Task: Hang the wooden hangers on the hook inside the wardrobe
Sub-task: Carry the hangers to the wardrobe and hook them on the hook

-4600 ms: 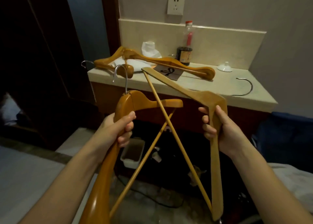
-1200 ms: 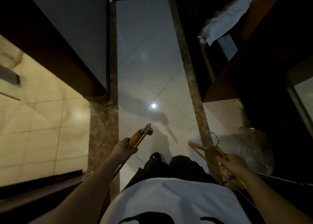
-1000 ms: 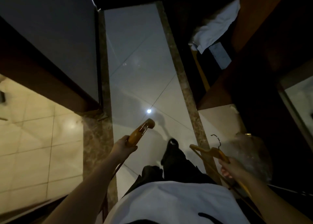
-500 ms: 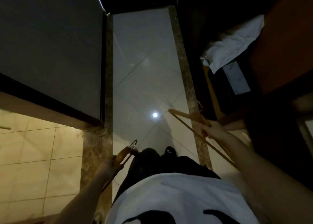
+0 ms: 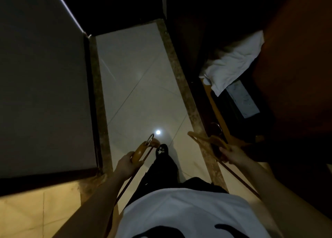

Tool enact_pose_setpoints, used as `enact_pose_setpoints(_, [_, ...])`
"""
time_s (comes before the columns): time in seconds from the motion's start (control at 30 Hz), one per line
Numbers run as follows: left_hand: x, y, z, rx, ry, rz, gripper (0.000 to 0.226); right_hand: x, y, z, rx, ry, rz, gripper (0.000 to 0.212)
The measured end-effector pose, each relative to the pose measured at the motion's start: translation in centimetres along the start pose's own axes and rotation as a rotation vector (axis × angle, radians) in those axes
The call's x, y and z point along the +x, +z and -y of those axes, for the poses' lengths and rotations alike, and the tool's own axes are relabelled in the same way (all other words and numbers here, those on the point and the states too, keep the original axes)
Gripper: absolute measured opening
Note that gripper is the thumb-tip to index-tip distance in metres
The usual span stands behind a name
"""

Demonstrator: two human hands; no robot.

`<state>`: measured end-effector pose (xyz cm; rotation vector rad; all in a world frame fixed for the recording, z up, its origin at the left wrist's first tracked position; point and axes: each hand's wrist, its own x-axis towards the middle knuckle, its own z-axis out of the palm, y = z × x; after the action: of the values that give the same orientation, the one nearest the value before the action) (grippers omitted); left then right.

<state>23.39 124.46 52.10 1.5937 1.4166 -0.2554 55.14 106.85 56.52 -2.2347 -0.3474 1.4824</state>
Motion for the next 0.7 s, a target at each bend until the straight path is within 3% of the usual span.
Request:
enact_pose_setpoints(0.27, [10.2, -7.1, -8.4, 0.127, 0.221, 0.091, 0.034, 1.9, -1.5, 2.2, 0.11, 0.151, -0.142, 0.028])
enact_pose_setpoints(0.5, [15.2, -9.9, -10.5, 0.232, 0.171, 0.158, 0.034, 6.4, -3.5, 7.3, 0.292, 0.197, -0.19, 0.03])
enact_pose_setpoints(0.7, [19.7, -11.5, -13.5, 0.331, 0.093, 0.163, 0.036, 12.2, -7.3, 14.7, 0.276, 0.068, -0.164, 0.023])
